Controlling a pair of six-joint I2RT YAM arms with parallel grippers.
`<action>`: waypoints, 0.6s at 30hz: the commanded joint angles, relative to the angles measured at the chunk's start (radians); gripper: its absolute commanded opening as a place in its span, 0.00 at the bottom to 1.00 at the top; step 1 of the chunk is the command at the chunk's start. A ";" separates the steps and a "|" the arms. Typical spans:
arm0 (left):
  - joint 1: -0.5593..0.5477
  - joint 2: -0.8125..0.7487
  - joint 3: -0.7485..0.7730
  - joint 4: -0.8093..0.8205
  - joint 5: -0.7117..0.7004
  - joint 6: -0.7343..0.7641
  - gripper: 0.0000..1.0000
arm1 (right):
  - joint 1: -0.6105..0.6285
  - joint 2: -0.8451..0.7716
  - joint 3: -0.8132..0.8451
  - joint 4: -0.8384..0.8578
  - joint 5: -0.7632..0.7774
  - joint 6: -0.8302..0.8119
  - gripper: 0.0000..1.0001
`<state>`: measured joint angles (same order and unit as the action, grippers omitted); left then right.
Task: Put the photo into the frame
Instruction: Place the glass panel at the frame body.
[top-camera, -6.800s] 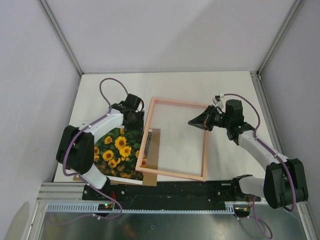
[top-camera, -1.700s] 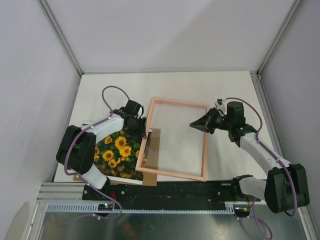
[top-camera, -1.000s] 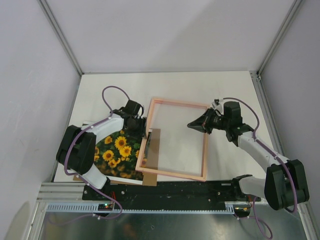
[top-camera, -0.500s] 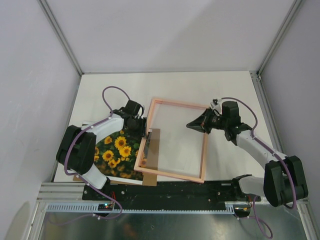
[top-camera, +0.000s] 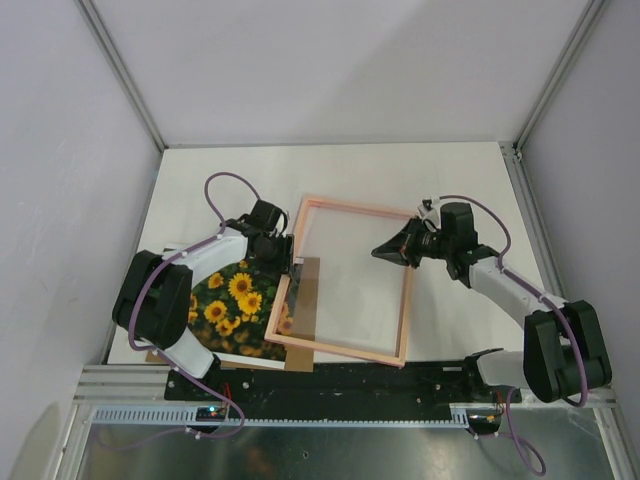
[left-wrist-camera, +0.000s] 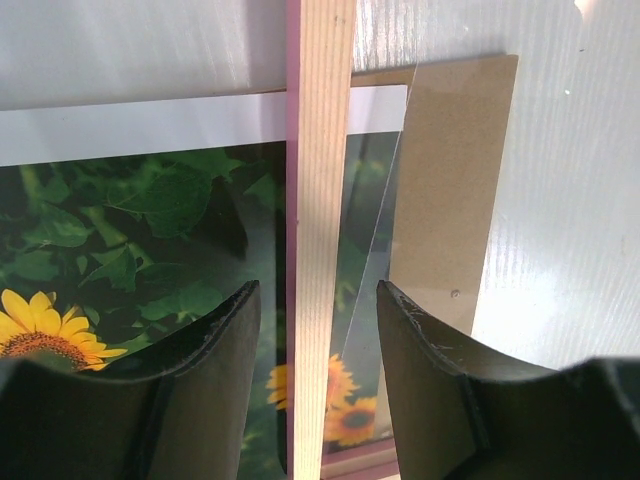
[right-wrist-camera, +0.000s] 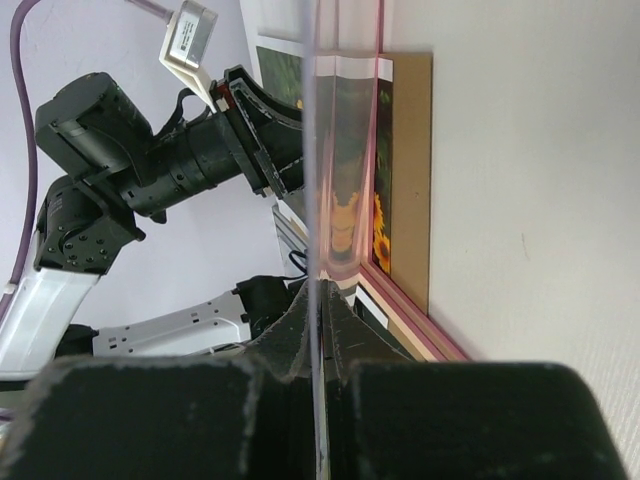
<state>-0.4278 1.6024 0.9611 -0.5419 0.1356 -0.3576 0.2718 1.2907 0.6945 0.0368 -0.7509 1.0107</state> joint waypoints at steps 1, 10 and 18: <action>-0.006 -0.032 -0.002 0.016 0.012 0.020 0.54 | 0.009 0.021 0.042 0.074 -0.034 -0.021 0.00; -0.006 -0.061 0.007 0.017 -0.061 0.003 0.54 | 0.012 0.049 0.087 0.023 -0.036 -0.084 0.00; 0.028 -0.105 0.030 0.015 -0.170 -0.119 0.52 | 0.014 0.062 0.091 0.014 -0.041 -0.099 0.00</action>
<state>-0.4225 1.5505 0.9615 -0.5407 0.0399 -0.3923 0.2806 1.3418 0.7437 0.0349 -0.7708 0.9394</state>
